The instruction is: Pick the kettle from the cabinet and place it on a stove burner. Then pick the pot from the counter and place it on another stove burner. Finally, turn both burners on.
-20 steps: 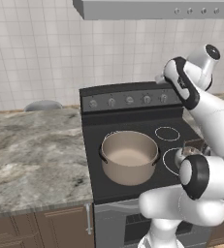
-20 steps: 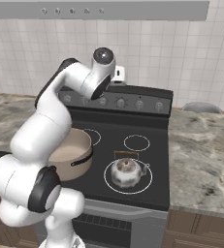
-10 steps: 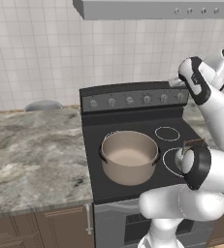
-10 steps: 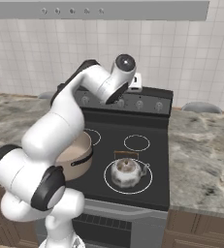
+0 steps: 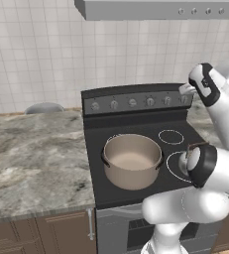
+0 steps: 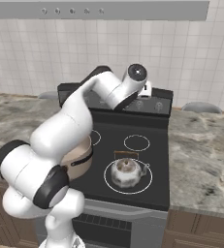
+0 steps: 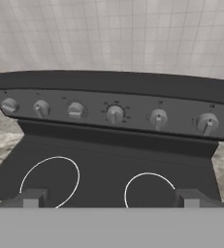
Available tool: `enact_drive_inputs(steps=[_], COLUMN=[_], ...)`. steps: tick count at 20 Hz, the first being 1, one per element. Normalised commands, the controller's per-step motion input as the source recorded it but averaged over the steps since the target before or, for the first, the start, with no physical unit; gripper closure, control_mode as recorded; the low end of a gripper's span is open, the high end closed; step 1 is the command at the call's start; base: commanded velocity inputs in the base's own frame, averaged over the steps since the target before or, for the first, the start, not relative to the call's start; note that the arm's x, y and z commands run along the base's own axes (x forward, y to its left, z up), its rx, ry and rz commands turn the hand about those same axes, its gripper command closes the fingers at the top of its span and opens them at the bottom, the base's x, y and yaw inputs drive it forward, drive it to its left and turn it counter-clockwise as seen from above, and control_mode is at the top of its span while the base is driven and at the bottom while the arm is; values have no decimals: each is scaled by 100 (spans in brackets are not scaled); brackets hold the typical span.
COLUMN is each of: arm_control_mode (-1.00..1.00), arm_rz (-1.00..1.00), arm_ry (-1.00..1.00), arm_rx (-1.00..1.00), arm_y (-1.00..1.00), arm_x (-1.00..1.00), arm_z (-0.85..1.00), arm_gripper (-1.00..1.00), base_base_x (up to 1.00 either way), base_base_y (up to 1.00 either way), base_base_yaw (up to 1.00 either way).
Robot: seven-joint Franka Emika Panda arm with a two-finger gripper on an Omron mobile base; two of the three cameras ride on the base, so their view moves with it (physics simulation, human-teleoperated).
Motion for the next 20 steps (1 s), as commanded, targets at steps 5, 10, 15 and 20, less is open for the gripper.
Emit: enact_drive_inputs(steps=[5,10,15,20], arm_control_mode=[-100,-100,-100,-100], arm_rz=[-4,-3,-4,0], arm_ry=[0,0,0,0], arm_rx=[0,0,0,0], arm_y=[-33,-34,-38,-33], arm_x=[16,18,17,12], arm_z=[-14,-15,-13,-16], arm_gripper=[-100,-100,-100,-100], base_base_x=[0,0,0,0], base_base_y=[0,0,0,0], base_base_yaw=[0,0,0,0])
